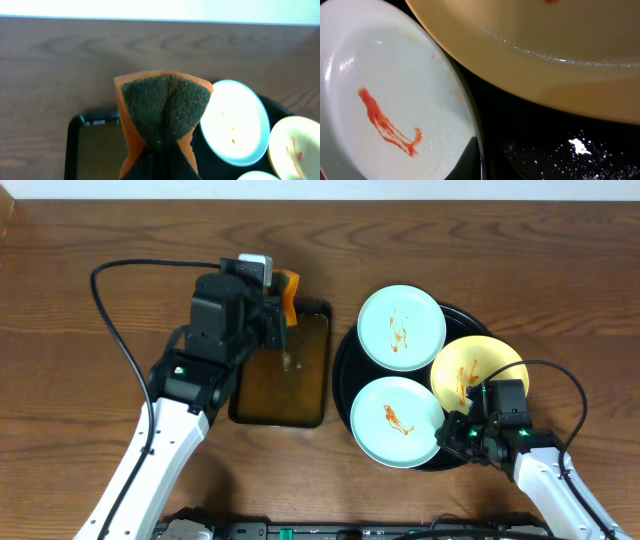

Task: Clean dirty plates on tray and stack at the side
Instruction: 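Lift the sponge with the left gripper out of the water, then scrub the lower pale green plate with the sponge in left gripper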

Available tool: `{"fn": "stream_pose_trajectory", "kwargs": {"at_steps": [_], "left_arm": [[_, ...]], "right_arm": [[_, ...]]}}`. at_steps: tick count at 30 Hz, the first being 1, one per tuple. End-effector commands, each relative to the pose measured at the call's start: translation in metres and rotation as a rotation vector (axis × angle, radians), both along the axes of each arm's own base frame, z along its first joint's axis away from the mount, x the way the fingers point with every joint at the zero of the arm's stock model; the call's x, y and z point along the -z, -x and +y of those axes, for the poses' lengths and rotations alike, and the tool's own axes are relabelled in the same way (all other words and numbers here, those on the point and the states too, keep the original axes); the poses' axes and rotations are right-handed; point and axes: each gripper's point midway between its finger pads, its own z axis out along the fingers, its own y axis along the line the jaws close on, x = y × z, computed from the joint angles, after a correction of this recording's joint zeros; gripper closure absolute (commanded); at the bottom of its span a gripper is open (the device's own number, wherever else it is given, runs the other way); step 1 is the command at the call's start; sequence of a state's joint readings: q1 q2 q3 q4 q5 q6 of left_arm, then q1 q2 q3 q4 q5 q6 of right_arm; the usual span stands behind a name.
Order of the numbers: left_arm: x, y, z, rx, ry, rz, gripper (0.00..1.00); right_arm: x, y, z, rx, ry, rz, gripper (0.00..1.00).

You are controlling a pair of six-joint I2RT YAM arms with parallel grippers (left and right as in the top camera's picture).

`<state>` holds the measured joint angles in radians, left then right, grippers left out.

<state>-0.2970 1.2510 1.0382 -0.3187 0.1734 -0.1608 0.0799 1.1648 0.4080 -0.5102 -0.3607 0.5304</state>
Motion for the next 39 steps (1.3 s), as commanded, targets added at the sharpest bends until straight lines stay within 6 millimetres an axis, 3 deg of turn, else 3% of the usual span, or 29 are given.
{"fn": "stream_pose_trajectory", "kwargs": {"at_steps": [1,9,13,16,22,39], "left_arm": [[0.029,0.0,0.0,-0.006,-0.033,0.093,0.92],[0.123,0.006,-0.002,-0.03,-0.076,0.395,0.92],[0.16,0.013,-0.011,-0.011,-0.106,0.496,0.93],[0.176,0.02,-0.023,0.025,-0.116,0.544,0.93],[0.192,0.034,-0.045,0.086,-0.15,0.582,0.93],[0.19,0.06,-0.093,0.231,-0.154,0.57,0.92]], "right_arm": [[0.002,0.003,0.002,-0.003,-0.008,0.009,0.95],[0.002,0.003,0.002,-0.003,-0.008,0.011,0.95],[0.002,0.003,0.002,-0.003,-0.008,0.011,0.96],[0.002,0.003,0.002,-0.003,-0.008,0.011,0.96],[0.002,0.003,0.002,-0.003,-0.008,0.011,0.96],[0.002,0.003,0.002,-0.003,-0.008,0.01,0.95]]}}
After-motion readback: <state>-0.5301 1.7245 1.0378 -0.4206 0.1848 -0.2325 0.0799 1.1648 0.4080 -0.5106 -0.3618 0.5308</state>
